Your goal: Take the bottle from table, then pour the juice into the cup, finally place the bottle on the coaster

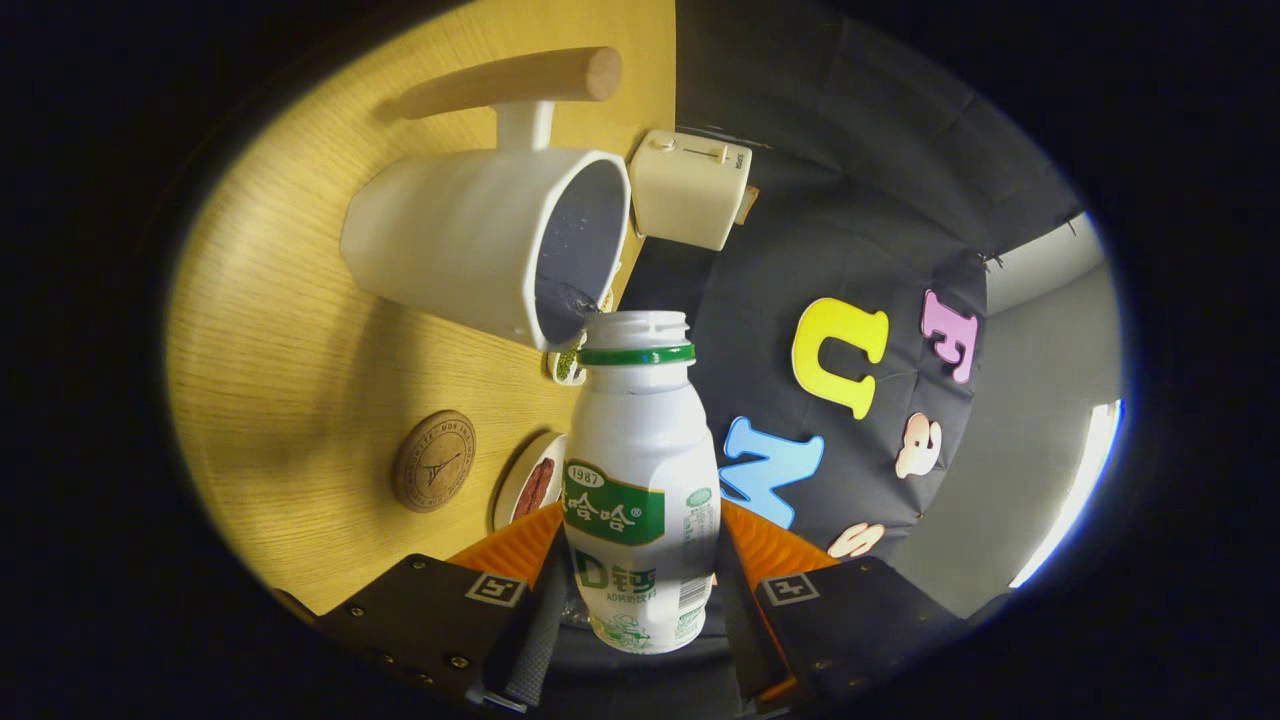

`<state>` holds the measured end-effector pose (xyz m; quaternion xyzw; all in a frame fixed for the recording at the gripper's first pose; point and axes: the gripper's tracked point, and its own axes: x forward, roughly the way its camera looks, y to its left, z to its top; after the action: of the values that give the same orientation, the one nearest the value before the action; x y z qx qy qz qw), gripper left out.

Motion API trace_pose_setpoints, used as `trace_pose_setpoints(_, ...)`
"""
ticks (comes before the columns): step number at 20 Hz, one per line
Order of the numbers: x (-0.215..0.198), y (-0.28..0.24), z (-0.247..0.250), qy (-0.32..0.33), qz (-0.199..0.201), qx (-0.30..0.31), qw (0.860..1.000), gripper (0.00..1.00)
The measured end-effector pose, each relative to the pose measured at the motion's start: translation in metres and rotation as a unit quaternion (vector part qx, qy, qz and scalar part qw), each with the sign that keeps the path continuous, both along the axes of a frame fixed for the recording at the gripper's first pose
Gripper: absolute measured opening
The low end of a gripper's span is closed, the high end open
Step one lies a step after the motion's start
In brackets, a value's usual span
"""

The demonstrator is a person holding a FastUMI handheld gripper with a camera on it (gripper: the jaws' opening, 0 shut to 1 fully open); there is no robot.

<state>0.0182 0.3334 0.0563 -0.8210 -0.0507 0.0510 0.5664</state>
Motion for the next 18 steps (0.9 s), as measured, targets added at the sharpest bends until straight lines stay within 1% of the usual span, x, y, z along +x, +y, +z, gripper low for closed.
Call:
trace_pose_setpoints(15,-0.0003,-0.0019,0.0047,-0.014,-0.014,-0.038,0.999,0.70)
trace_pose_setpoints(18,-0.0017,0.0011,0.0032,-0.015,-0.006,-0.035,0.999,0.70)
